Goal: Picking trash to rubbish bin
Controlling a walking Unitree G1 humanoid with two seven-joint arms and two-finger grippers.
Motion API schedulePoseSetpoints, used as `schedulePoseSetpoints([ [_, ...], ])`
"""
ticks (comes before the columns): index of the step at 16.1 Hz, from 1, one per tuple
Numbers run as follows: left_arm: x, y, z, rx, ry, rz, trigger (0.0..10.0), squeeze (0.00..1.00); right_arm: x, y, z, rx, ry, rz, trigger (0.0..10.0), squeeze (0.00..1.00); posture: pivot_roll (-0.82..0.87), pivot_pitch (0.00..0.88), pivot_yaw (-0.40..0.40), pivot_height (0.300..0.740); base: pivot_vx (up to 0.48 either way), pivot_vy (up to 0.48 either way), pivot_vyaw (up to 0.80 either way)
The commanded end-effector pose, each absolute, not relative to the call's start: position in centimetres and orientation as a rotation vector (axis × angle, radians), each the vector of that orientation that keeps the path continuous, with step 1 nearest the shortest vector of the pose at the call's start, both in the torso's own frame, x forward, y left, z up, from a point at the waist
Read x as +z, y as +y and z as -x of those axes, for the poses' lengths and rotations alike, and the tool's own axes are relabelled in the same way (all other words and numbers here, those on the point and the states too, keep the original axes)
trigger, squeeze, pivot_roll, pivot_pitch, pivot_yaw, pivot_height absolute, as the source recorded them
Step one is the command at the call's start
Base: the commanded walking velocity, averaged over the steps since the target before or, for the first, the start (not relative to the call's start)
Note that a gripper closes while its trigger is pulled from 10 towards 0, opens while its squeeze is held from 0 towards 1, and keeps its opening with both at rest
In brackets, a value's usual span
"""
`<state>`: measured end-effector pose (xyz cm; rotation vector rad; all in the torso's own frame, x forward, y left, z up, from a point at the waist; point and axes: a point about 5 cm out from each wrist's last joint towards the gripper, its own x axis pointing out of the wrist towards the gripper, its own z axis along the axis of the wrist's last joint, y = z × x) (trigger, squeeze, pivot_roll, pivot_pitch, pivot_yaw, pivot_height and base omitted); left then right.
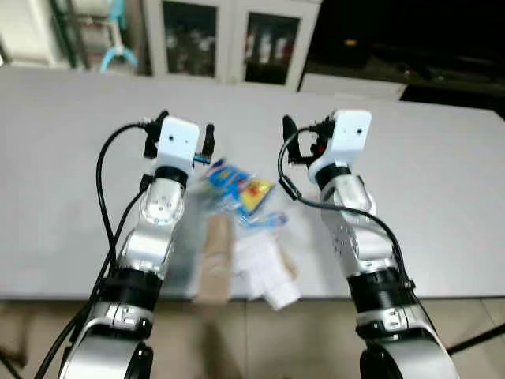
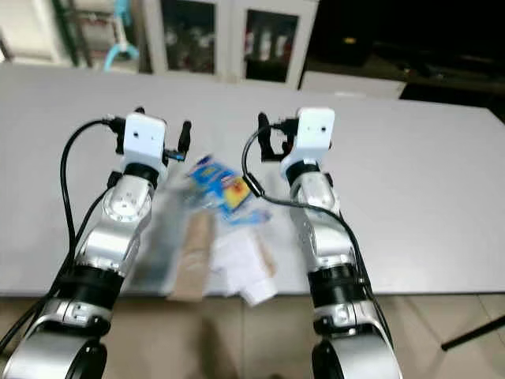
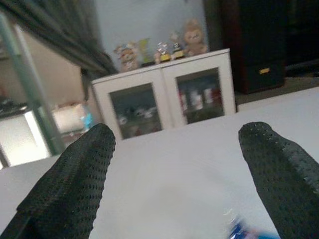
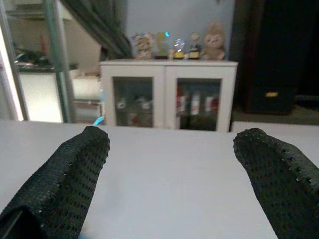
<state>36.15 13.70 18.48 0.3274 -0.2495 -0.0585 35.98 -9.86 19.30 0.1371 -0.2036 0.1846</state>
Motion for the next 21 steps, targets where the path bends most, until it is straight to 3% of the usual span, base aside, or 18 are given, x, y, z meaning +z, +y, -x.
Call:
schedulePoseSetpoints([
  [1,18.3,12.4,-36.2,-0.106,-0.237,-0.354,10.0,0.00,19.7,-10.9,-36.1,0.152,-0.212,-0.132,10.0,0.00,-0.02,0.026,-0.114,0.740,0.345,0.000,0.00],
  [4,17.5,12.1,-36.0,-0.131,-0.199,-0.319,10.0,0.00,19.7,-10.9,-36.1,0.153,-0.211,-0.130,10.0,0.00,-0.02,0.026,-0.115,0.740,0.115,0.000,0.00],
  [14,12.0,11.9,-35.1,-0.108,0.189,0.133,10.0,0.00,19.5,-10.6,-36.1,0.173,-0.192,-0.120,10.0,0.00,-0.03,0.034,-0.118,0.740,0.000,0.000,0.00],
  [21,11.9,11.3,-34.6,-0.091,0.289,0.087,10.0,0.00,19.5,-10.5,-35.8,0.183,-0.192,-0.122,10.0,0.00,-0.03,0.045,-0.115,0.740,0.000,0.000,0.00],
])
